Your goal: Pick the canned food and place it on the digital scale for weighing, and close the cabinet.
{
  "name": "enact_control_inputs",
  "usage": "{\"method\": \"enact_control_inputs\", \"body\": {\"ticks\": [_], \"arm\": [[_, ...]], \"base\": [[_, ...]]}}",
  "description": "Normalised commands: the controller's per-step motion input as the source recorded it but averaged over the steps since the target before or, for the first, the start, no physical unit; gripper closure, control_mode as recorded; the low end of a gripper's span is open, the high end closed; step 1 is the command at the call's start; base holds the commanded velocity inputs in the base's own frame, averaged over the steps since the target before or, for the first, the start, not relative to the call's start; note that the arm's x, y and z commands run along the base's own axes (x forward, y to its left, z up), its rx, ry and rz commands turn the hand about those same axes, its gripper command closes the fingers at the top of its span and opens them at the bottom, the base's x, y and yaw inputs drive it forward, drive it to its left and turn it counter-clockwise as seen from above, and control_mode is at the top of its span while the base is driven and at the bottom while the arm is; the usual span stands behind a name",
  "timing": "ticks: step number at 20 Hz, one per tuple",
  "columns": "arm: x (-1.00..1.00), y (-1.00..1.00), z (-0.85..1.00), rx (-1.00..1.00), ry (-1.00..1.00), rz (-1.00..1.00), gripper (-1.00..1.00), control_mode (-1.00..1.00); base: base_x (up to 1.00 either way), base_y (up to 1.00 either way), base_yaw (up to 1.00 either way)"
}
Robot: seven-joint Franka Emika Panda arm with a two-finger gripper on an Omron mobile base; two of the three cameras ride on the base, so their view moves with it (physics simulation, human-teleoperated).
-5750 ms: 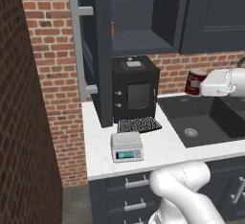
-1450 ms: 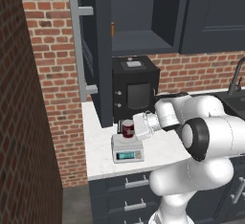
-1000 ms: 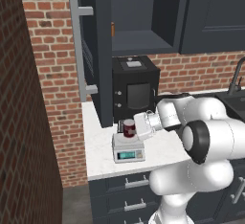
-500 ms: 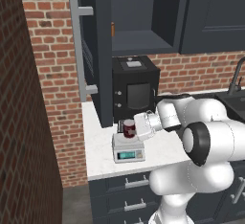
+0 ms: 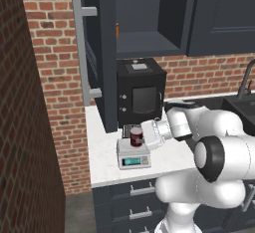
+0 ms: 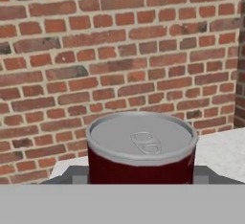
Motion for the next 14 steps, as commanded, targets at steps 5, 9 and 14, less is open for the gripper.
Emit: {"method": "enact_control_inputs", "body": {"ticks": [5,9,14], "arm": [[0.07,0.00,0.00,0.00,0.00,0.00,1.00,-1.00],[0.06,0.01,0.00,0.00,0.00,0.00,-1.00,-1.00],[-0.02,0.01,0.00,0.00,0.00,0.00,-1.00,-1.00]], "base": [[0.00,0.00,0.00],[0.00,0.00,0.00],[0.00,0.00,0.00]]}}
